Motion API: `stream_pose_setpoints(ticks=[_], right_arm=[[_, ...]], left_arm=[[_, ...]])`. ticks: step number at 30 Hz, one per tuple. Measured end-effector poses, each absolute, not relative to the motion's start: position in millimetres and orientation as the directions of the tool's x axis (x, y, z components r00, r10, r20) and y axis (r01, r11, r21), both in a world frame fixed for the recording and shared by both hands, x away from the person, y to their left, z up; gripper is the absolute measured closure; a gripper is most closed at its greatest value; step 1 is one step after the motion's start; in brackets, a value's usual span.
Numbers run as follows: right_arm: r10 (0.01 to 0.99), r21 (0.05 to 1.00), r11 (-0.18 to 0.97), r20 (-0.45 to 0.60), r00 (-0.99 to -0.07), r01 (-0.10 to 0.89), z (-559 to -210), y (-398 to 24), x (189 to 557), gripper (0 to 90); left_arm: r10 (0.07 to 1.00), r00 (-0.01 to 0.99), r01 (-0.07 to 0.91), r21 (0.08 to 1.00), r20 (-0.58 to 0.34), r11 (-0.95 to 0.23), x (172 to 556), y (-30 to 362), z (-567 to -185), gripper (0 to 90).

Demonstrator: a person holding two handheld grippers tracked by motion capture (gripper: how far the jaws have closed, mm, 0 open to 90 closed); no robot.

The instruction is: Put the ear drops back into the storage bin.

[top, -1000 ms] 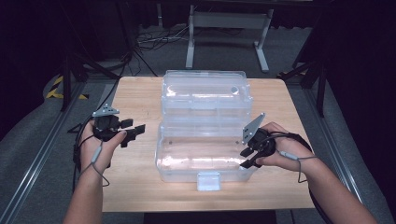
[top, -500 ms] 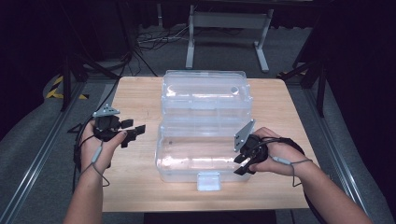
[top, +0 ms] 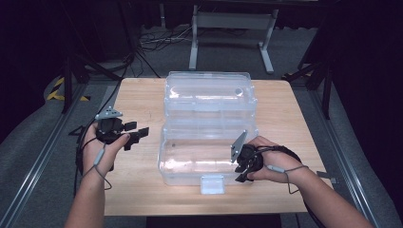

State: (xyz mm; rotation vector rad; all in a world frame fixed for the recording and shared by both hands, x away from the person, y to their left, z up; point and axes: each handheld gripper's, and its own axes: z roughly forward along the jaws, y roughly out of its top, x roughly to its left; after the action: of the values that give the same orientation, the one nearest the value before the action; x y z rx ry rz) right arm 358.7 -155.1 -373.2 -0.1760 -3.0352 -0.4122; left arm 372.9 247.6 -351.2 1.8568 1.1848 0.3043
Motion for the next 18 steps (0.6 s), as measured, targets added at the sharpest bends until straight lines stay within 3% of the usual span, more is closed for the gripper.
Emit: stream_pose_setpoints(ticks=[3,10,11,13,15,17,18], right_arm=[[0.098,0.261,0.958,0.091,-0.991,0.119,-376.2,-153.7,358.8,68.4],[0.082,0.231,0.968,0.094,-0.992,0.102,-383.5,-147.5,358.0,70.9],[0.078,0.224,0.97,0.088,-0.993,0.096,-384.2,-147.0,358.2,71.0],[0.076,0.211,0.973,0.092,-0.993,0.094,-385.5,-146.0,358.1,71.4],[0.068,0.212,0.973,0.093,-0.993,0.087,-387.2,-145.6,358.3,72.0],[0.073,0.208,0.974,0.09,-0.993,0.091,-388.7,-144.7,357.6,72.5],[0.071,0.209,0.974,0.09,-0.993,0.089,-389.5,-144.6,357.3,72.5]], left_arm=[[0.816,0.519,0.612,0.777,-0.255,-0.147,373.9,247.5,-352.3,39.7],[0.814,0.554,0.57,0.793,-0.175,-0.218,374.5,245.2,-352.9,38.3],[0.815,0.561,0.552,0.799,-0.145,-0.238,374.4,245.1,-351.5,35.9],[0.821,0.569,0.465,0.811,0.032,-0.354,372.8,242.2,-351.3,27.7],[0.823,0.557,0.478,0.769,0.109,-0.425,369.7,237.6,-350.1,26.5],[0.815,0.577,0.526,0.736,0.058,-0.426,369.9,234.4,-352.2,34.6],[0.812,0.584,0.547,0.728,0.022,-0.413,370.5,233.9,-353.3,33.6]])
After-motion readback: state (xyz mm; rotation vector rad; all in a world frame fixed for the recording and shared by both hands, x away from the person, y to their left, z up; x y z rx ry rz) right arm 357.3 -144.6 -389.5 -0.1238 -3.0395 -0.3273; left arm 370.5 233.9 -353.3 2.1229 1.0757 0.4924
